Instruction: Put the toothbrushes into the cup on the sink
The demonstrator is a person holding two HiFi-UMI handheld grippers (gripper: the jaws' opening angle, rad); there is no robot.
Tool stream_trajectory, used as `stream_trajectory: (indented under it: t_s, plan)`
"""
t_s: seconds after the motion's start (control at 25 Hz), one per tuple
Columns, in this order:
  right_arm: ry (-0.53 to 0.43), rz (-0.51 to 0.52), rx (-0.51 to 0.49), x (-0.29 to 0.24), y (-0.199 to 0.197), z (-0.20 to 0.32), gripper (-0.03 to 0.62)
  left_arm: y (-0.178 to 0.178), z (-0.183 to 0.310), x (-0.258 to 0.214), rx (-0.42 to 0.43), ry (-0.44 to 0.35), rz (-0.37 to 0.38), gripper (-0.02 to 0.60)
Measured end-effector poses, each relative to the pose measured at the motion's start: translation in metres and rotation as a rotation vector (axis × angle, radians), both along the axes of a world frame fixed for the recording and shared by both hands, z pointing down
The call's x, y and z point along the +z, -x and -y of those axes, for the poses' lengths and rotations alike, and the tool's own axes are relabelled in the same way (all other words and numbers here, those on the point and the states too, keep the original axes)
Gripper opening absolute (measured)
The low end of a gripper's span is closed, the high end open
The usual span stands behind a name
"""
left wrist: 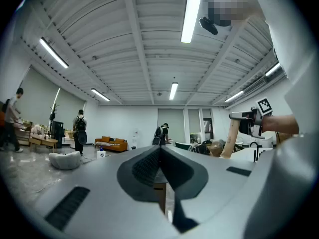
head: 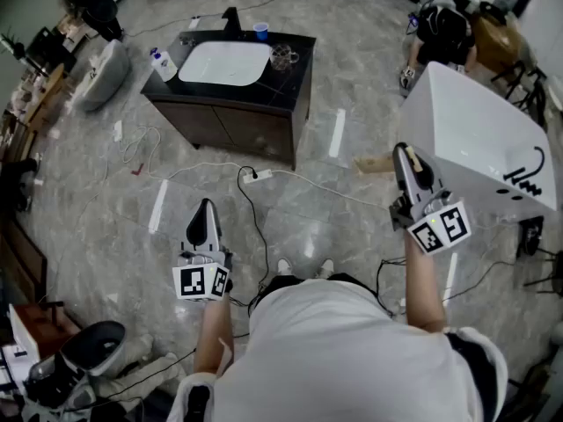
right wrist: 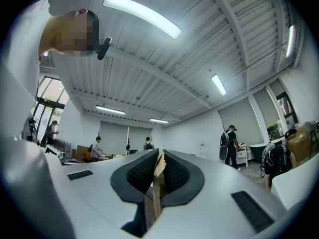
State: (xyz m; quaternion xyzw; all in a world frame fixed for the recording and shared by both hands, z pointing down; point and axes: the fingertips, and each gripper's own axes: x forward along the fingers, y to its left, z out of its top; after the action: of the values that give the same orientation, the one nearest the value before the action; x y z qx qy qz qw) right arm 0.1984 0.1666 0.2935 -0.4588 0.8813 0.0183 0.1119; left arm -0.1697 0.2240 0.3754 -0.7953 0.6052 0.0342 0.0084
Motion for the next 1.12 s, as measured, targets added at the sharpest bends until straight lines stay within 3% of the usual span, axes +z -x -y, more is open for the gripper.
stream_trajectory:
  t_s: [0.48, 1.12]
  plan:
    - [-0.019, -0.026, 0.035, -0.005, -0.022, 0.014, 0.041, 0.011, 0.013, -0.002, -0.059, -0.009, -0.013, 0.002]
    - [-0.022, 0.008, -0.045, -0.005, -0.058, 0.026, 0.041, -0.051, 0.010, -0.003, -0.071, 0.004, -0.014, 0.002]
